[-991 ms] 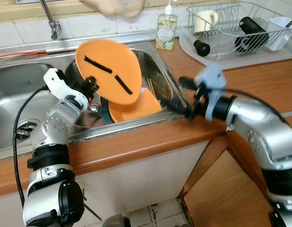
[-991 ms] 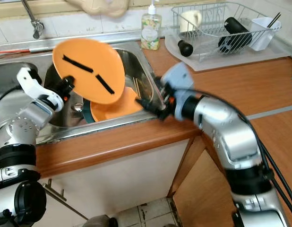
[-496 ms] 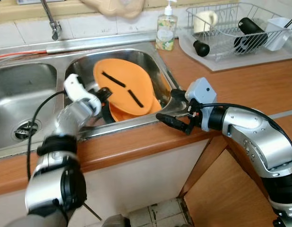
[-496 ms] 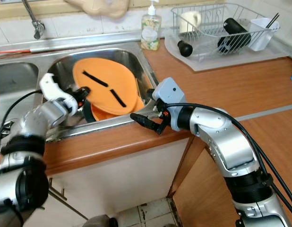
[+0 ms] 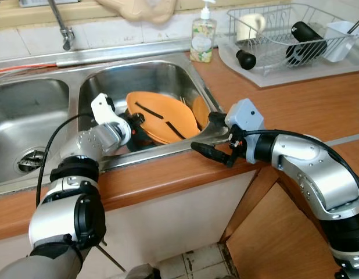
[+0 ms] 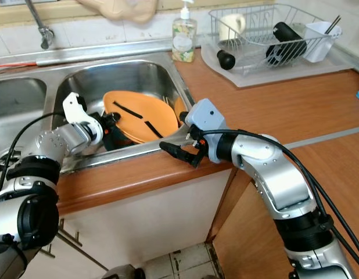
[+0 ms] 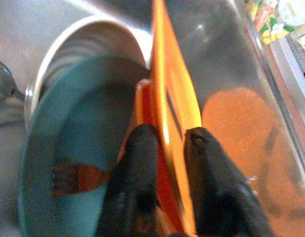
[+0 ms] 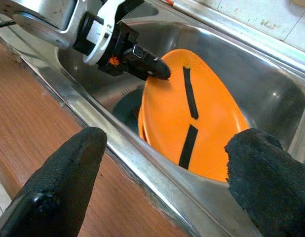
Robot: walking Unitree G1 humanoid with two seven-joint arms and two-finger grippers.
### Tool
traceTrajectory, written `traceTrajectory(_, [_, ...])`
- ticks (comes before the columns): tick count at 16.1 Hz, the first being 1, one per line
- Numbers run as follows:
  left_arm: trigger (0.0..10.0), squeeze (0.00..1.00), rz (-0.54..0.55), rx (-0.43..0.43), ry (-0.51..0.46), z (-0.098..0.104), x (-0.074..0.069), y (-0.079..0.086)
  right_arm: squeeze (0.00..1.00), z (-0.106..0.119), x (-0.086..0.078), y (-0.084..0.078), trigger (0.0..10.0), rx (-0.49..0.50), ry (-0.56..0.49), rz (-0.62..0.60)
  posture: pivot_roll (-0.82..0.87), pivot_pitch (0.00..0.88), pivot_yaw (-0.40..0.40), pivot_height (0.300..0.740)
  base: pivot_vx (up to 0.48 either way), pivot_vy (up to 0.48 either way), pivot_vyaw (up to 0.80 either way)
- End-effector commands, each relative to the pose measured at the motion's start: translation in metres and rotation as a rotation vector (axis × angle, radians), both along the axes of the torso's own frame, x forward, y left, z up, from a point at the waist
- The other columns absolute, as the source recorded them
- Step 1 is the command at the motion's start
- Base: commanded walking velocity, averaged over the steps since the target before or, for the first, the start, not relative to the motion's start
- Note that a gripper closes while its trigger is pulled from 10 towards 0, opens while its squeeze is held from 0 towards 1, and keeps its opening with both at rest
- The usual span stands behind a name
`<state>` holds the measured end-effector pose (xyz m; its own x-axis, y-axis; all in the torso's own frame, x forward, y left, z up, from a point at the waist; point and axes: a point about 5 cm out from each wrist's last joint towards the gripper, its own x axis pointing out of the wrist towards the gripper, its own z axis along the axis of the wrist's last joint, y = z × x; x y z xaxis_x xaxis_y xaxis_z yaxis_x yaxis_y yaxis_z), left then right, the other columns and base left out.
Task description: Kitchen organization
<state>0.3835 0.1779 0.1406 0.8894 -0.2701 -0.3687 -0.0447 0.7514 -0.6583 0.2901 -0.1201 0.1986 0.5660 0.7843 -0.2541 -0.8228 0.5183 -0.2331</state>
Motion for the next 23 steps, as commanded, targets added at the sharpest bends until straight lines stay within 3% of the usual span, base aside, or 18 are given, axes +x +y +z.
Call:
traceTrajectory(1, [10.0,1.00,-0.010,0.022,-0.027,0.007,0.003,0.001,0.00,0.002,-0.002,0.003,10.0,-0.003,-0.013,0.013,-0.10,0.000,0.088,0.740,0.000,0.000,0.00])
traceTrajectory(3, [10.0,1.00,-0.016,0.062,-0.049,0.009,0.002,0.005,0.00,-0.001,-0.001,0.002,10.0,0.000,0.007,-0.018,-0.10,0.000,0.092,0.740,0.000,0.000,0.00])
traceTrajectory(4, [10.0,1.00,-0.021,0.131,-0.119,0.016,0.002,0.009,0.00,-0.003,0.005,-0.001,10.0,-0.007,0.000,-0.104,-0.09,0.000,0.093,0.740,0.000,0.000,0.00])
traceTrajectory(5, [10.0,1.00,-0.035,0.219,-0.200,0.024,0.002,0.013,0.73,-0.002,0.015,-0.006,10.0,0.016,-0.029,-0.224,-0.09,0.000,0.094,0.740,0.000,0.000,0.00])
traceTrajectory(6, [10.0,1.00,-0.043,0.278,-0.247,0.029,0.001,0.014,1.00,0.000,0.018,-0.007,10.0,0.036,-0.046,-0.268,-0.09,0.000,0.094,0.740,0.000,0.000,0.00])
traceTrajectory(22, [10.0,1.00,-0.043,0.278,-0.247,0.029,0.001,0.014,1.00,0.000,0.018,-0.007,10.0,0.036,-0.046,-0.268,-0.09,0.000,0.094,0.740,0.000,0.000,0.00])
traceTrajectory(23, [10.0,1.00,-0.116,0.547,-0.398,0.042,-0.017,0.020,1.00,0.007,0.017,-0.002,10.0,0.138,-0.138,-0.412,-0.07,0.000,0.044,0.740,0.000,0.000,0.80])
